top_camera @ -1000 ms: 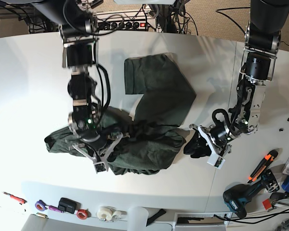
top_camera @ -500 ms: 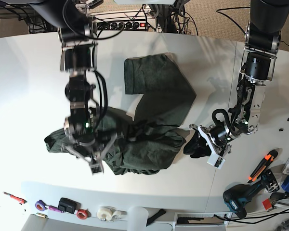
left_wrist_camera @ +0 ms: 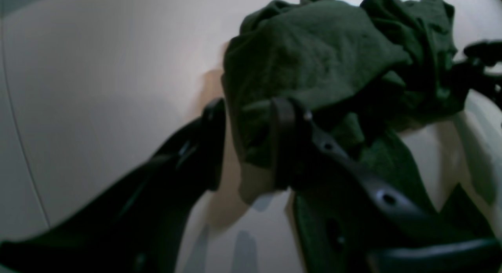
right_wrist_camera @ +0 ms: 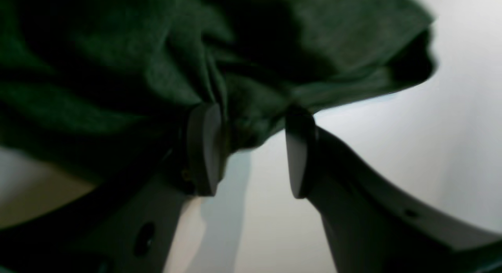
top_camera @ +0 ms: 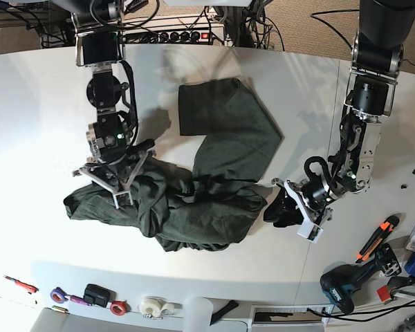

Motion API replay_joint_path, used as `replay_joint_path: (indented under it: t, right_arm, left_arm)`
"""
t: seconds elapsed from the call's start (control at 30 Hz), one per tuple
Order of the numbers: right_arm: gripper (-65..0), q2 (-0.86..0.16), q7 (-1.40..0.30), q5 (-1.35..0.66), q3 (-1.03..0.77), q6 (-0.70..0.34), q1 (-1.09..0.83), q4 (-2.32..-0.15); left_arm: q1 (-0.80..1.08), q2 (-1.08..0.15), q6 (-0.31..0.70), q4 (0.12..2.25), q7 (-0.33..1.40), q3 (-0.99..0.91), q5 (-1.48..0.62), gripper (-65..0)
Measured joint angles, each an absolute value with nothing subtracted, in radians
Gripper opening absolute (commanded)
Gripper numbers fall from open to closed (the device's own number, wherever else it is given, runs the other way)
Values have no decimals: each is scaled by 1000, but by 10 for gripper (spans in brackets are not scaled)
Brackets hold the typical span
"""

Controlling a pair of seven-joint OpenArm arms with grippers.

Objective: Layout the t-shirt on the table in an organized manner, then fold the t-shirt properly
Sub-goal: 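Drag the bunched fabric outward with the right gripper to spread it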

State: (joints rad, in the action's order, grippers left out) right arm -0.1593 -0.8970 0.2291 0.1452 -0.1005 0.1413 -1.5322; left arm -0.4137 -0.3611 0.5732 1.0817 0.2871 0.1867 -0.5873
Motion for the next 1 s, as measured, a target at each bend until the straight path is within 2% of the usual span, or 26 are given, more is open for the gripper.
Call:
replay_joint_path:
  t: [0.13, 0.6, 0.67, 0.73, 1.0]
  right_arm:
    - [-386, -169, -873, 235, 145, -67, 140, -1532]
    - [-383, -167, -791, 148, 145, -89, 141, -1532]
    - [-348, -168, -779, 148, 145, -90, 141, -1527]
    - [-327, -168, -770, 146, 145, -91, 153, -1491]
    - [-328, -167, -731, 148, 145, -98, 255, -1287]
  left_arm:
    - [-414, -360, 573, 1082, 287, 187, -588, -450]
    - [-414, -360, 573, 1082, 287, 187, -588, -450]
    - [-414, -360, 573, 1082, 287, 187, -588, -450]
    - [-414, -360, 574, 1082, 287, 187, -589, -450]
    - [-414, -360, 573, 1082, 287, 187, -588, -450]
